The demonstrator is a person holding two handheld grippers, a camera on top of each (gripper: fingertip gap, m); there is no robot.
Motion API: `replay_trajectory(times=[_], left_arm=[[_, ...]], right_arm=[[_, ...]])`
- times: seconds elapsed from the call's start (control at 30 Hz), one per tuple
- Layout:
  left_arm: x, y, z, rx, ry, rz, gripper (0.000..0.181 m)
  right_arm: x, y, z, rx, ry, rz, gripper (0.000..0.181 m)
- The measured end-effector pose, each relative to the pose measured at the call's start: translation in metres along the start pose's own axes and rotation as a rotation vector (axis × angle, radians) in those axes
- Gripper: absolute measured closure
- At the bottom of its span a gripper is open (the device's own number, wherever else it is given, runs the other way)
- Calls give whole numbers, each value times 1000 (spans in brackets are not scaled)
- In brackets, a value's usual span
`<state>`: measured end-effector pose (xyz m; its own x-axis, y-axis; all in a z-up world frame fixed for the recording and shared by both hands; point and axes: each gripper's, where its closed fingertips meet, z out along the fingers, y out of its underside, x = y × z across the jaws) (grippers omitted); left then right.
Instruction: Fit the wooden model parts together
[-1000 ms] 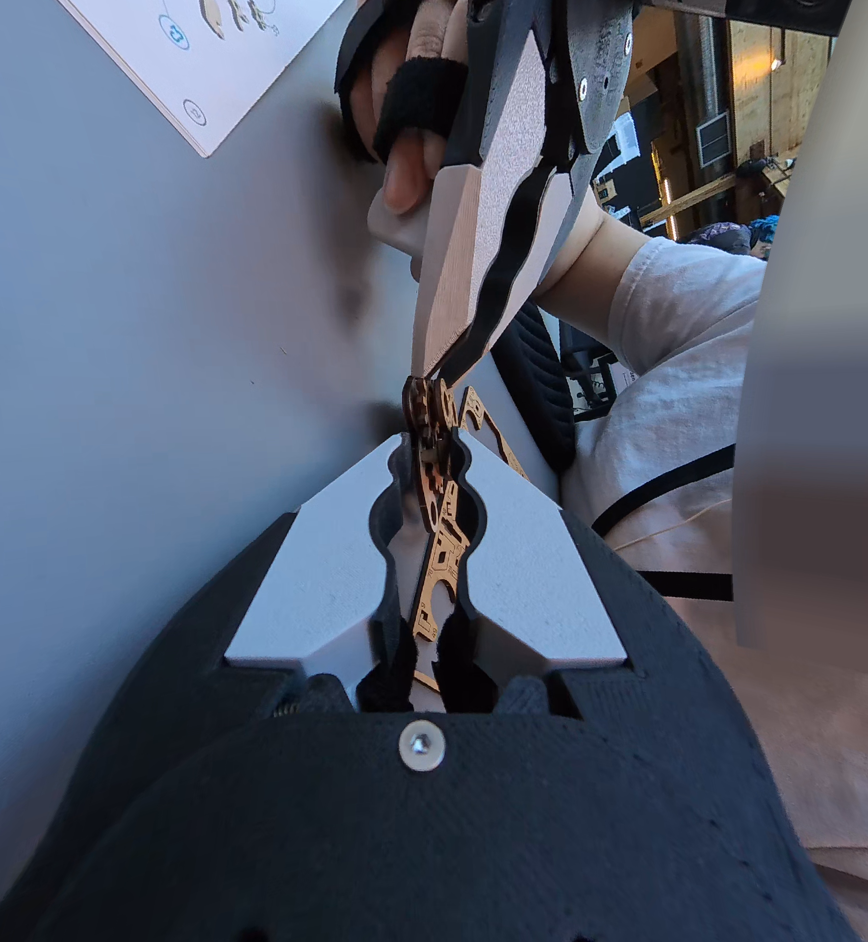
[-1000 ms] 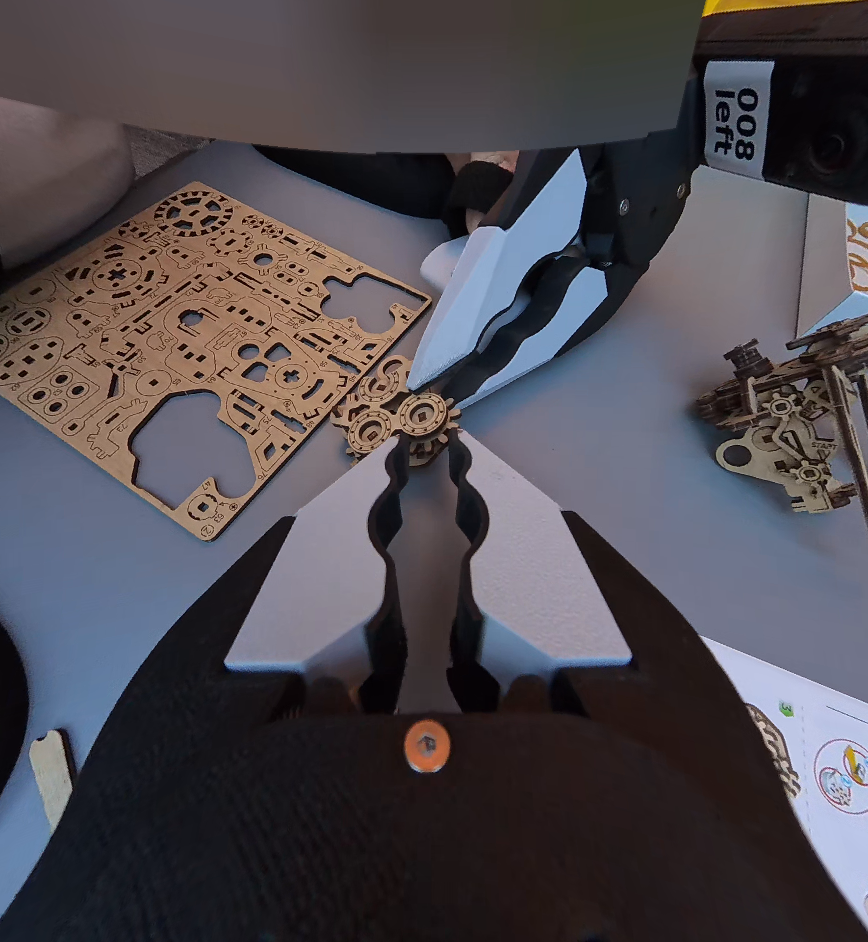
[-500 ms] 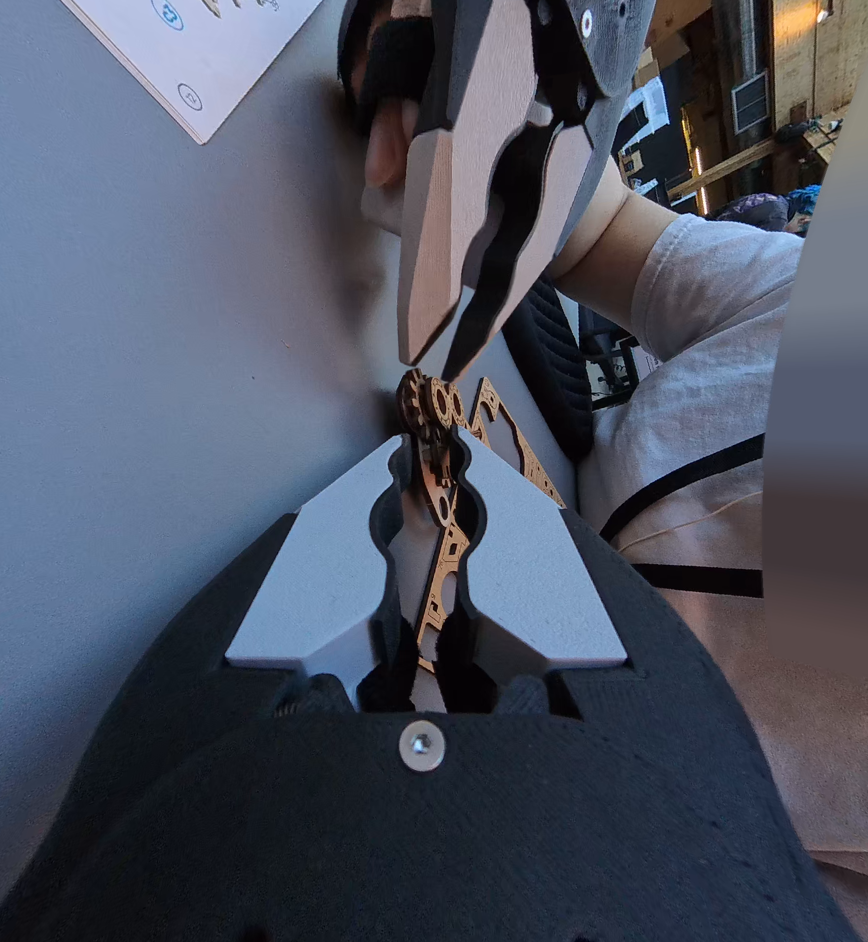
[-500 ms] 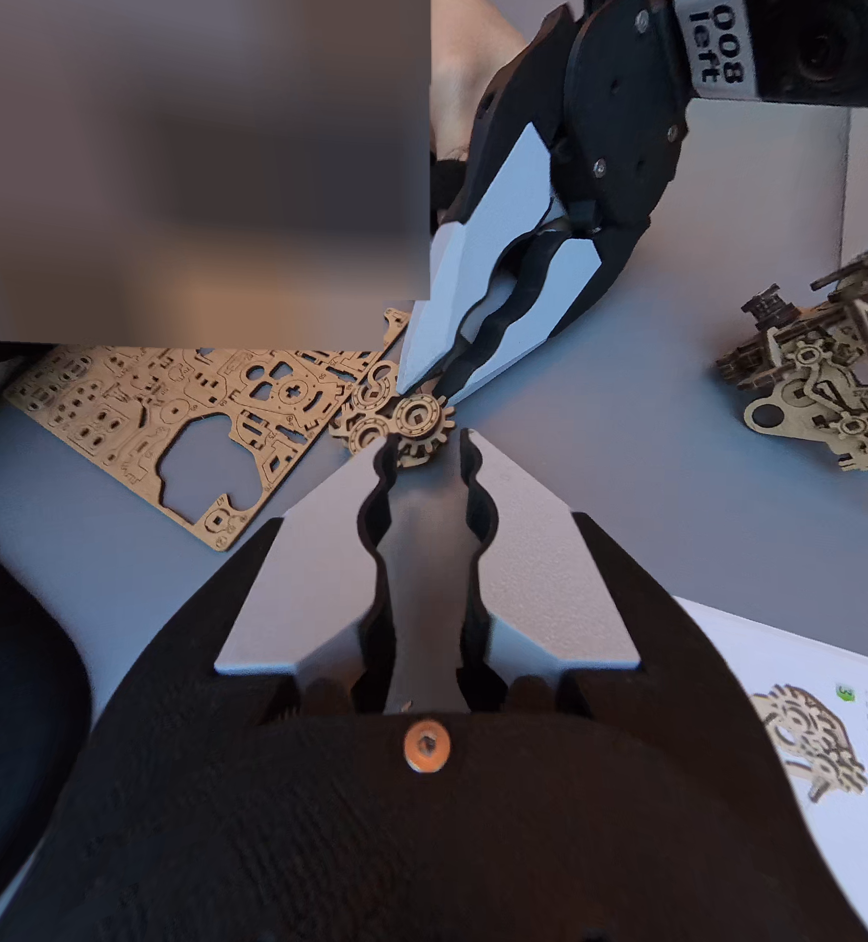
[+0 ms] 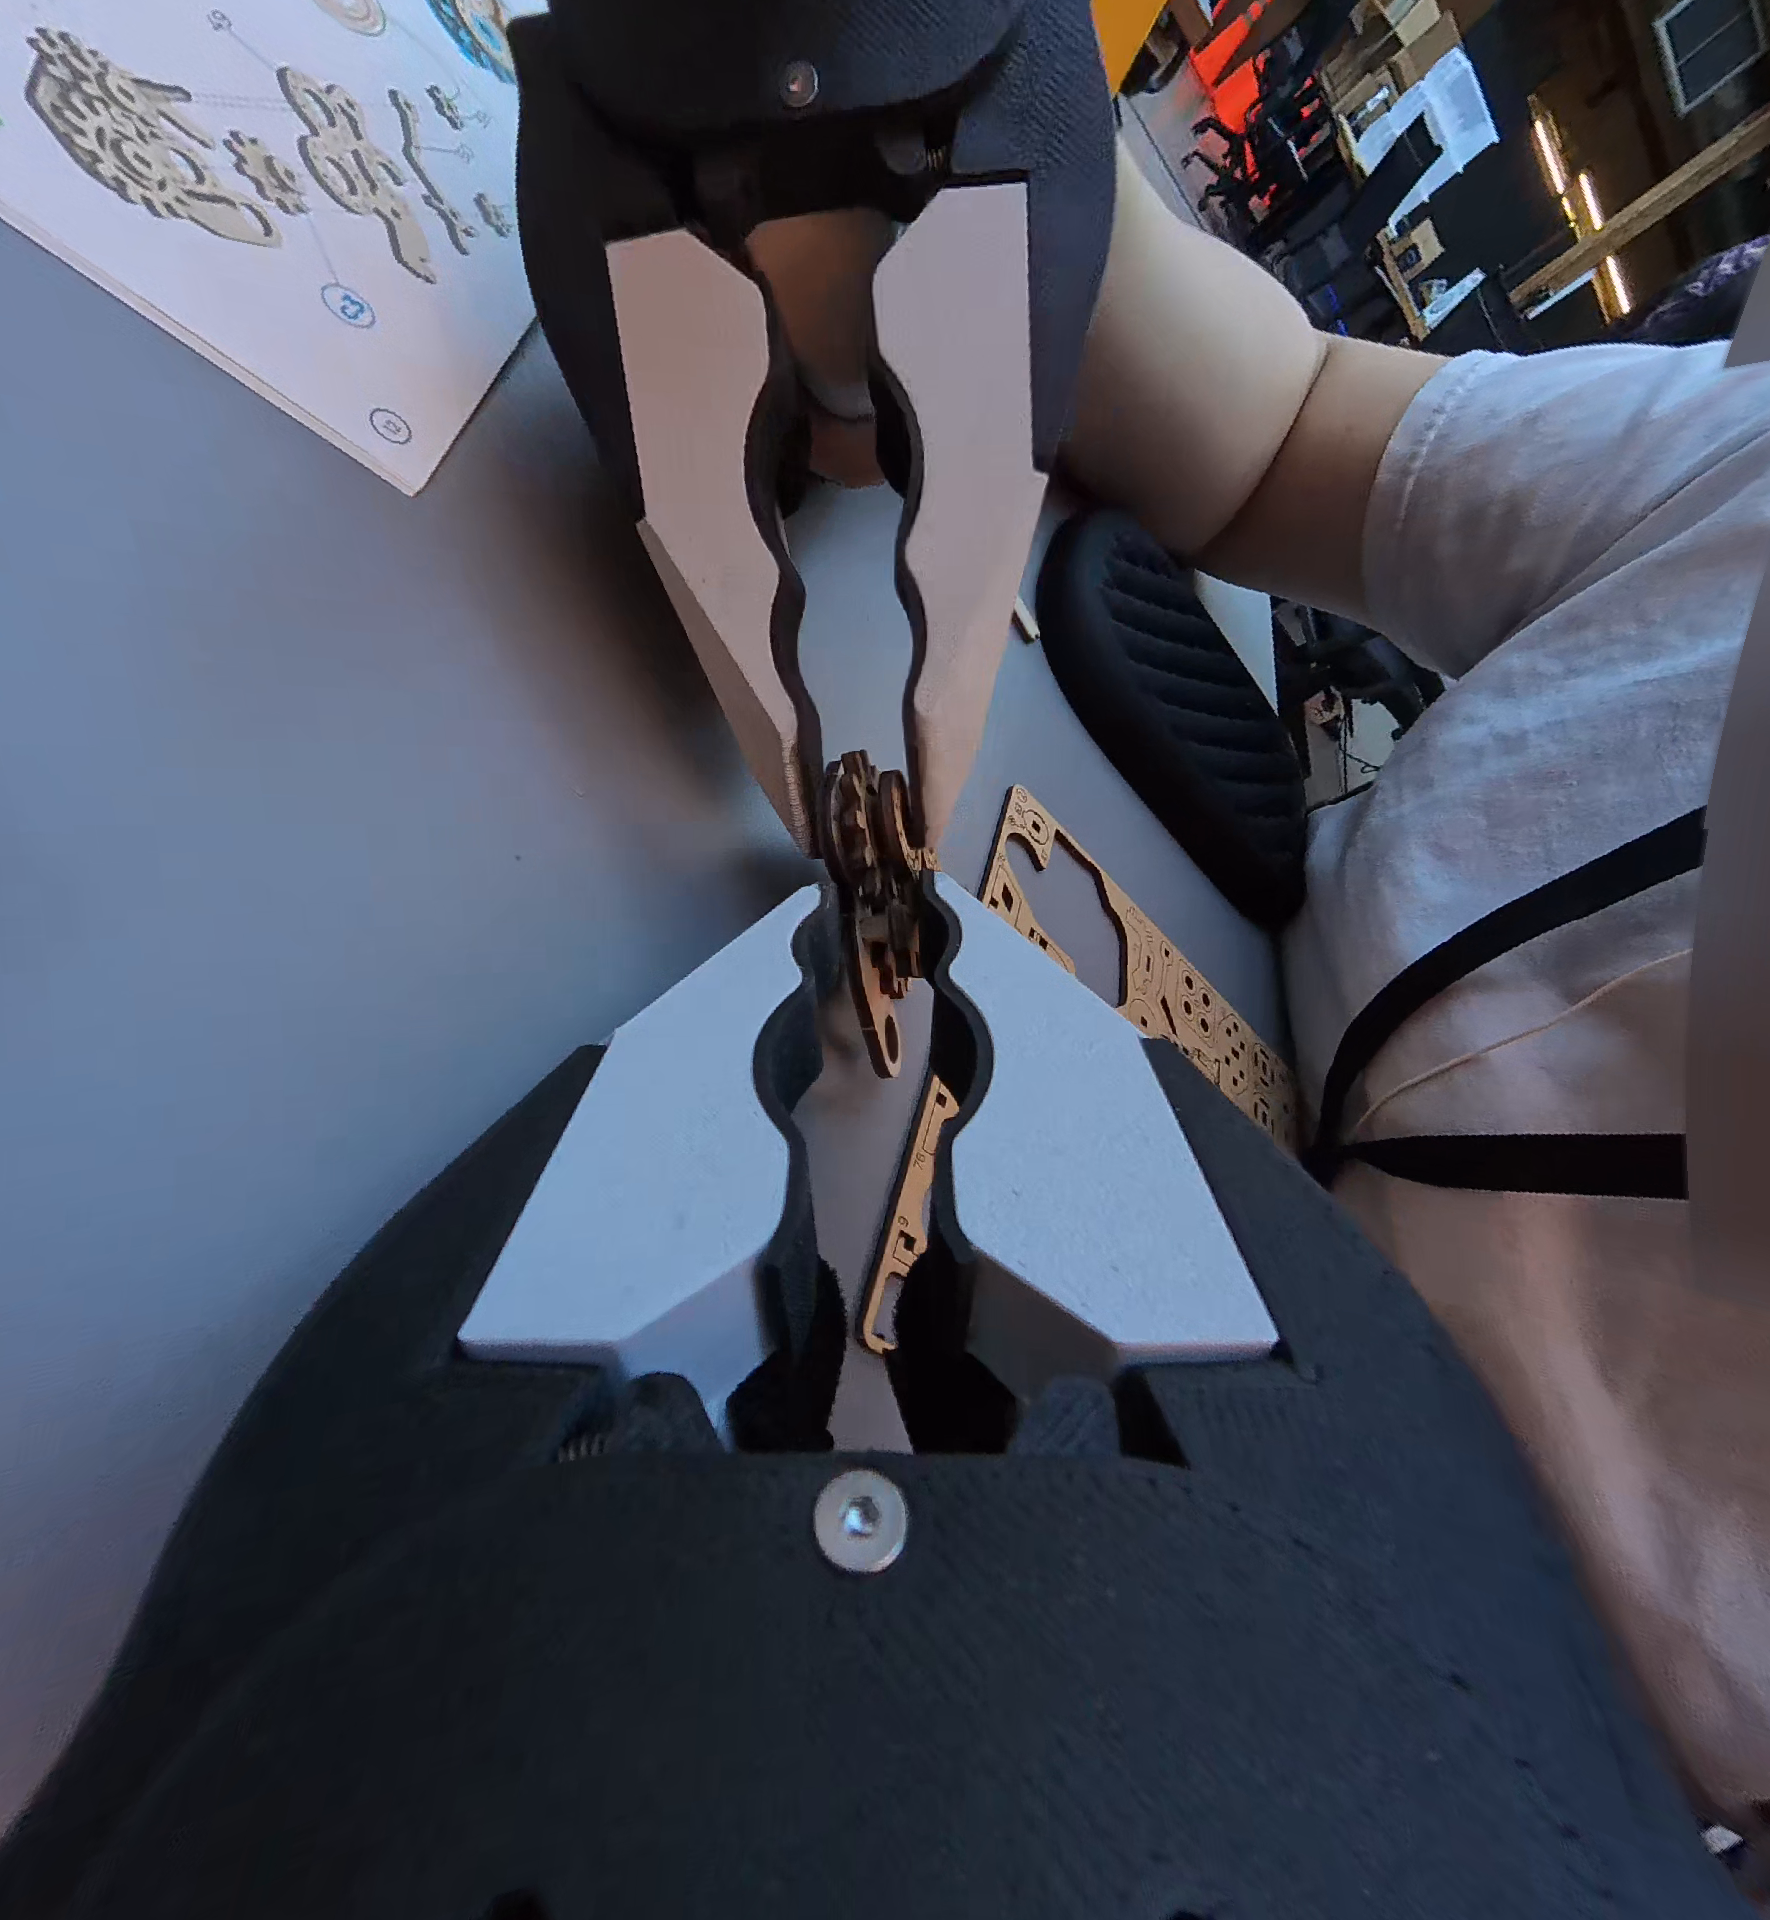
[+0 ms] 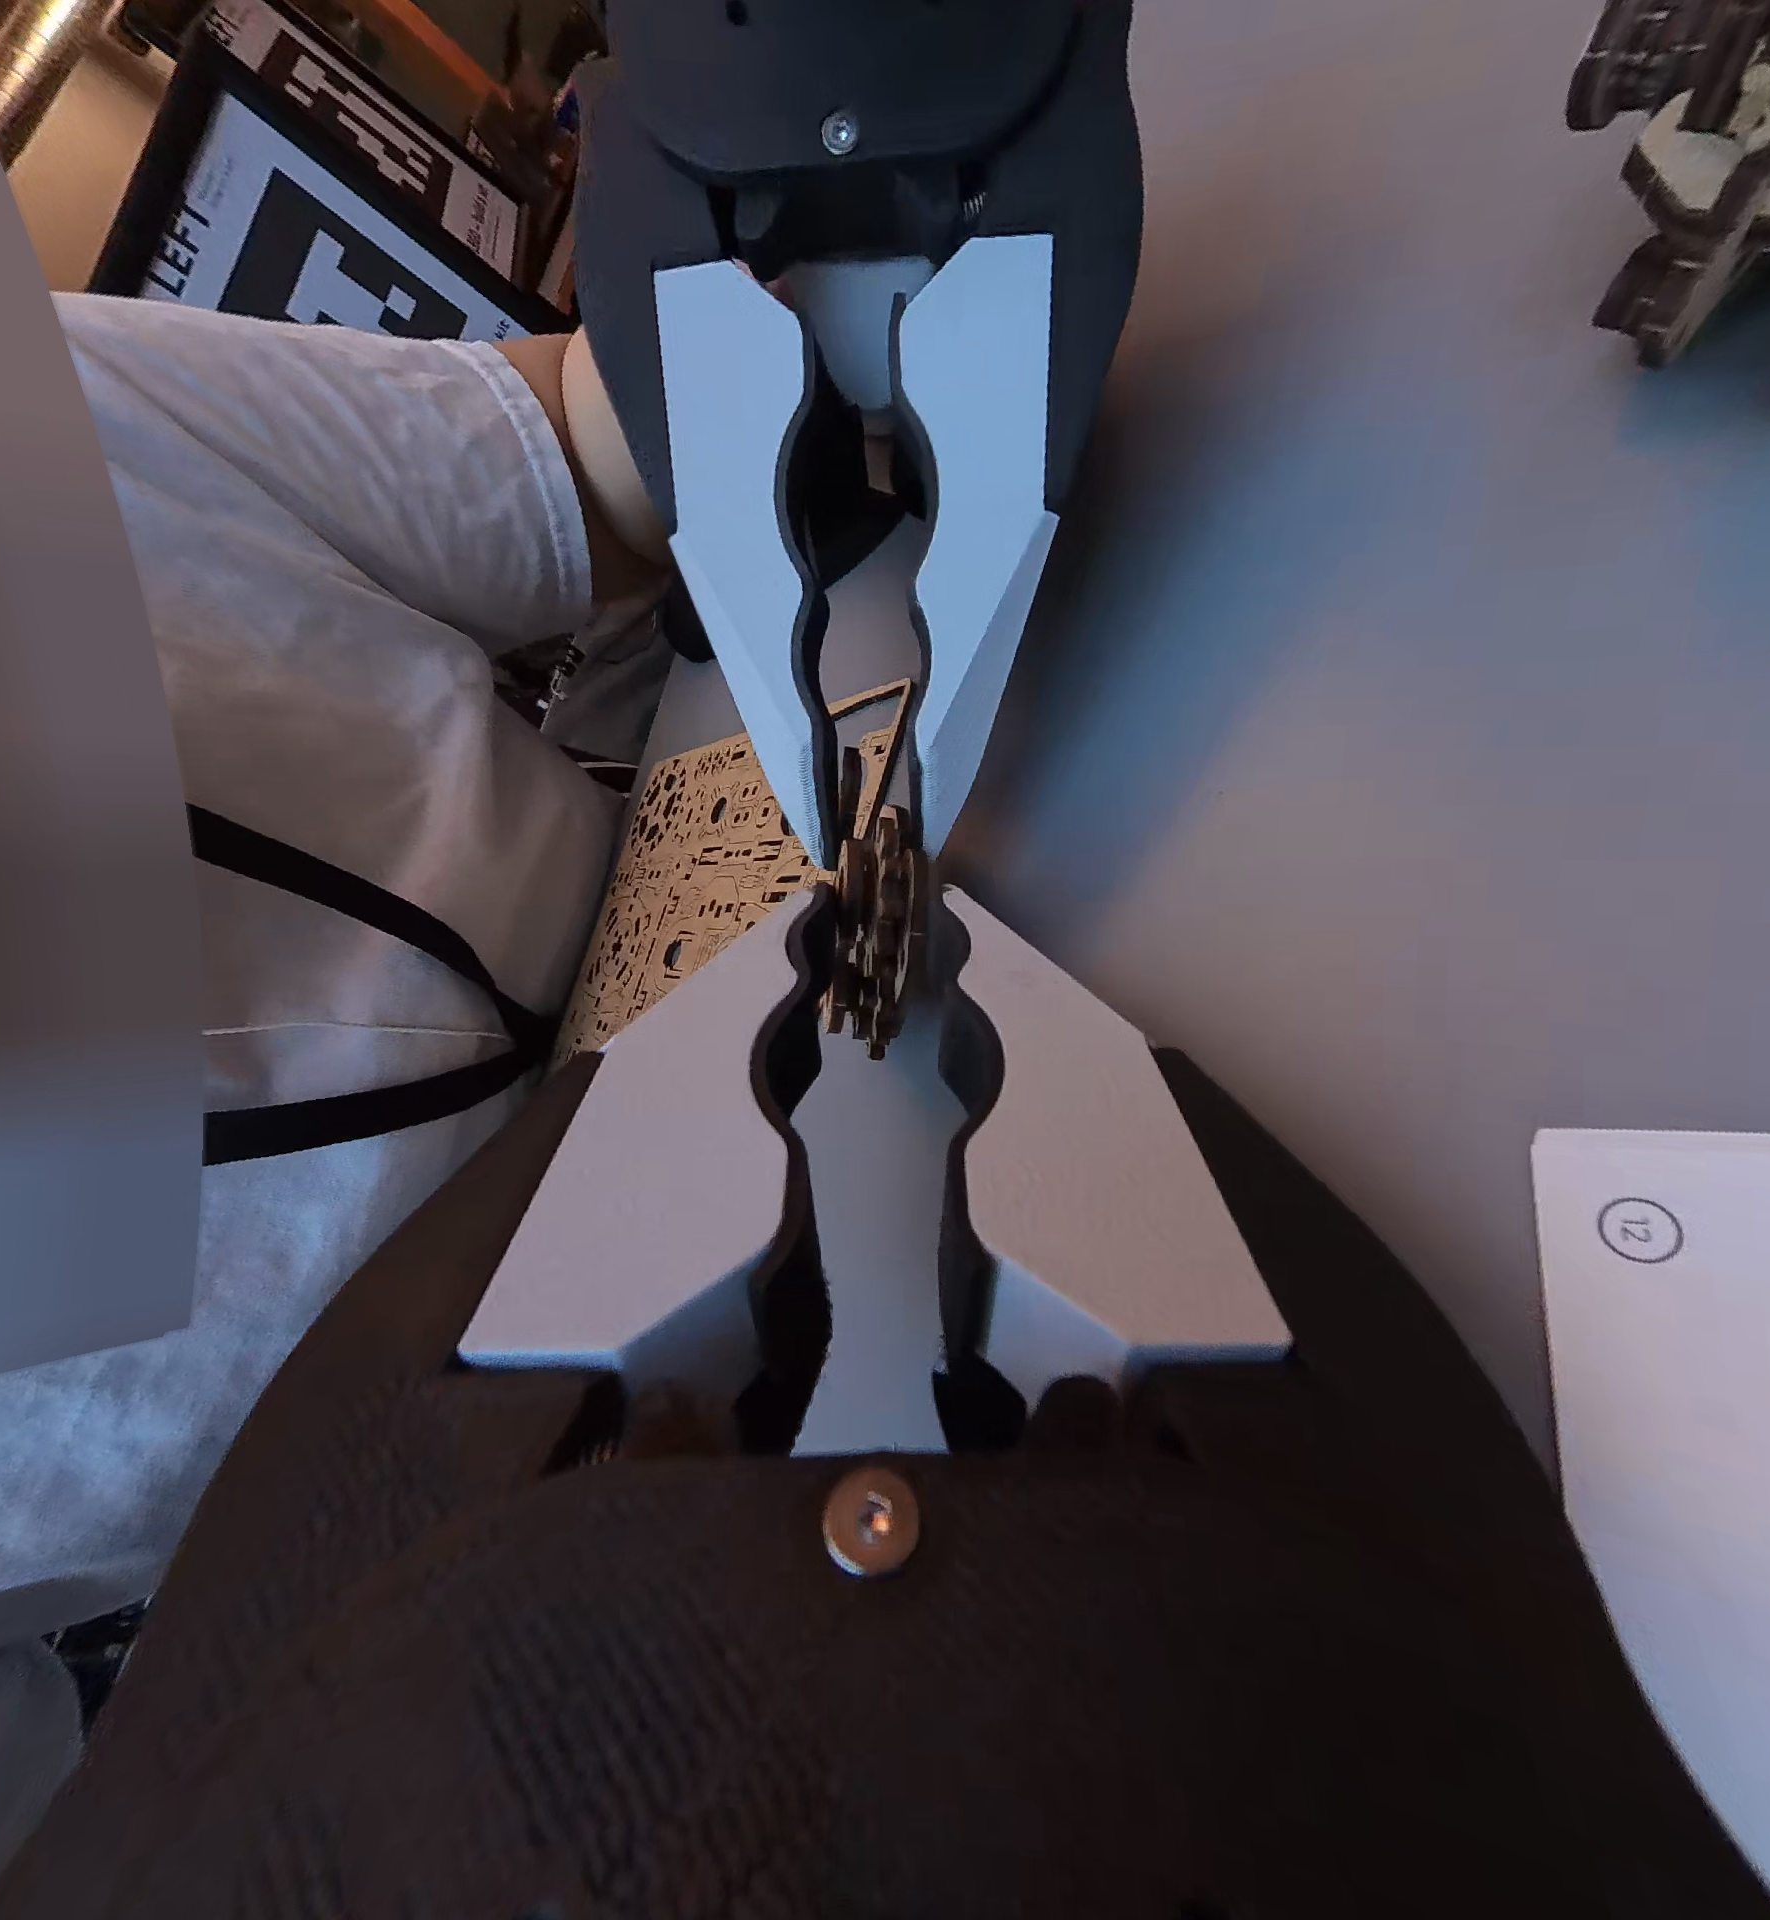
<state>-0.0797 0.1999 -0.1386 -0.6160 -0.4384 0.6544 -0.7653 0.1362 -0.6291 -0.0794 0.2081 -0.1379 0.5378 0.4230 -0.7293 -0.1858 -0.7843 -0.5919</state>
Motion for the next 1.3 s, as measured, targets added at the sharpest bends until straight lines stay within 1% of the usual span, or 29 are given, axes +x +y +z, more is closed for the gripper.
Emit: replay_trajectory(times=[0.1,0.2,0.23,0.33,0.4,0.47,0.53,0.6,0.63,0.73,0.8,0.83,0.87,0.93,0.97,1.0,1.03,1.07,1.17,1.23,1.3], left_arm=[[-1,-6,-4,42,-16,11,168],[-1,0,-15,12,31,-34,165],[-4,-1,-18,23,40,-52,165],[0,-1,-16,29,100,-69,163],[1,-1,-11,24,95,-53,161],[-1,-2,-9,26,55,-5,164],[-2,-4,-9,27,6,53,162],[0,-5,-8,28,-9,84,158],[-1,-6,-7,33,-23,94,158],[-1,-9,-8,45,-53,138,155],[-2,-11,-8,45,-86,189,160],[-3,-12,-9,43,-113,224,158],[-7,-13,-11,43,-160,260,149],[-12,-15,-15,31,-246,355,142],[-11,-15,-15,25,-269,408,135],[-8,-15,-12,20,-277,460,134],[-3,-13,-8,10,-275,507,134],[-1,-11,-3,-6,-287,548,139],[-4,-6,3,-44,-357,661,167],[-3,-4,5,-63,-375,722,172],[-4,-3,7,-78,-408,773,170]], right_arm=[[0,-5,-6,35,2,-9,168],[2,-3,-12,44,5,-20,168],[3,-3,-14,54,13,-25,168],[4,-4,-18,74,44,-73,168],[2,-4,-20,82,51,-96,168],[2,-5,-22,98,70,-130,168],[2,-7,-24,114,104,-169,168],[1,-9,-26,119,138,-228,168],[0,-10,-27,122,158,-254,168],[-2,-13,-29,127,217,-383,168],[-4,-14,-30,129,248,-459,168],[-5,-14,-30,126,261,-487,168],[-9,-14,-29,127,255,-512,168],[-15,-15,-28,139,247,-563,168],[-19,-16,-27,145,241,-603,168],[-21,-16,-27,151,248,-648,168],[-21,-15,-27,143,262,-691,167],[-21,-12,-25,130,267,-734,167],[-23,-6,-21,120,270,-840,167],[-22,-4,-20,110,284,-886,167],[-19,-2,-19,93,293,-895,168]])
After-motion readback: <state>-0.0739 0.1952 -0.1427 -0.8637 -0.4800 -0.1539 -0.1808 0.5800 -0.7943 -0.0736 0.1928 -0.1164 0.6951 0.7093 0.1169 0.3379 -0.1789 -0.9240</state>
